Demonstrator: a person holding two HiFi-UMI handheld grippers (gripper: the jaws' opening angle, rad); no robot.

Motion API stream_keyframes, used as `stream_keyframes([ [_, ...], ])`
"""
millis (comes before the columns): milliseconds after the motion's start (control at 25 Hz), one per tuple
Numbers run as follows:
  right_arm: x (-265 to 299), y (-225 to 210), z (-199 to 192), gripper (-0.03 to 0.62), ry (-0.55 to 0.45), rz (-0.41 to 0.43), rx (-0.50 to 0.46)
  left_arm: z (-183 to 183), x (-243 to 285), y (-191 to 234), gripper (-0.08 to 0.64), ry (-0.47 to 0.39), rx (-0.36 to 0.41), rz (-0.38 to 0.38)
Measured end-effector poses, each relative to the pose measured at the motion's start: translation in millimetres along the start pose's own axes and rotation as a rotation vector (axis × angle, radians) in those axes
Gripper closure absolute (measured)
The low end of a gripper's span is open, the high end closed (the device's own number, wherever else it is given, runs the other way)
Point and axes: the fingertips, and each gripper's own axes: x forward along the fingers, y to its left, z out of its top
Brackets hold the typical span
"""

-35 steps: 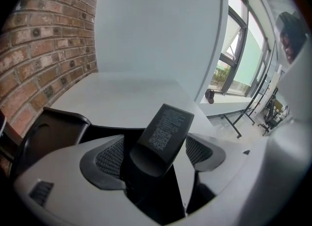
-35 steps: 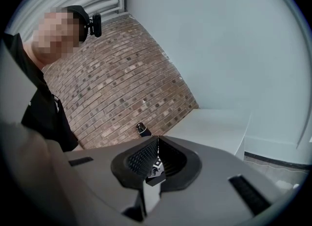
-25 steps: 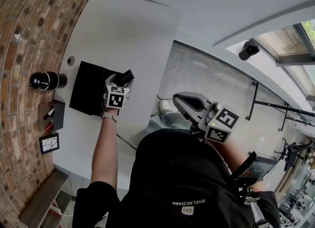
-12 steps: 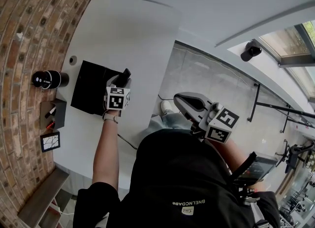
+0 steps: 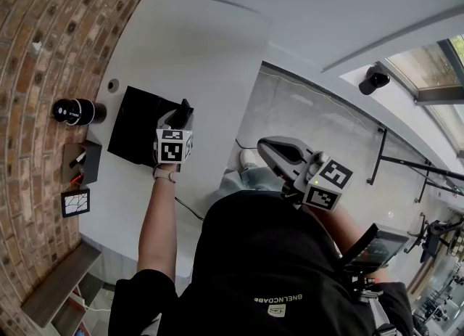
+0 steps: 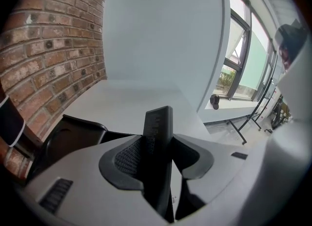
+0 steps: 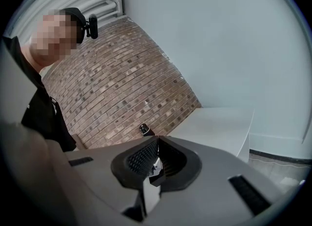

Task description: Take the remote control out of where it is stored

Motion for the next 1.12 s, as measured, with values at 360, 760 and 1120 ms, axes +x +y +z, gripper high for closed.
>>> stream_keyframes([
  [360, 3, 6, -2, 0.586, 0.009, 0.044, -0.008, 10, -27, 12, 0.401, -0.061, -0.026, 0.073],
  [760, 9, 15, -1, 0.586, 0.035, 0.112, -0.025, 10, -62, 27, 0.459, -0.125, -0.072, 0.179],
  [1120, 18, 22, 0, 0.586, 0.058, 0.182, -0.038, 20, -107, 29, 0.46, -0.187, -0.108, 0.243],
])
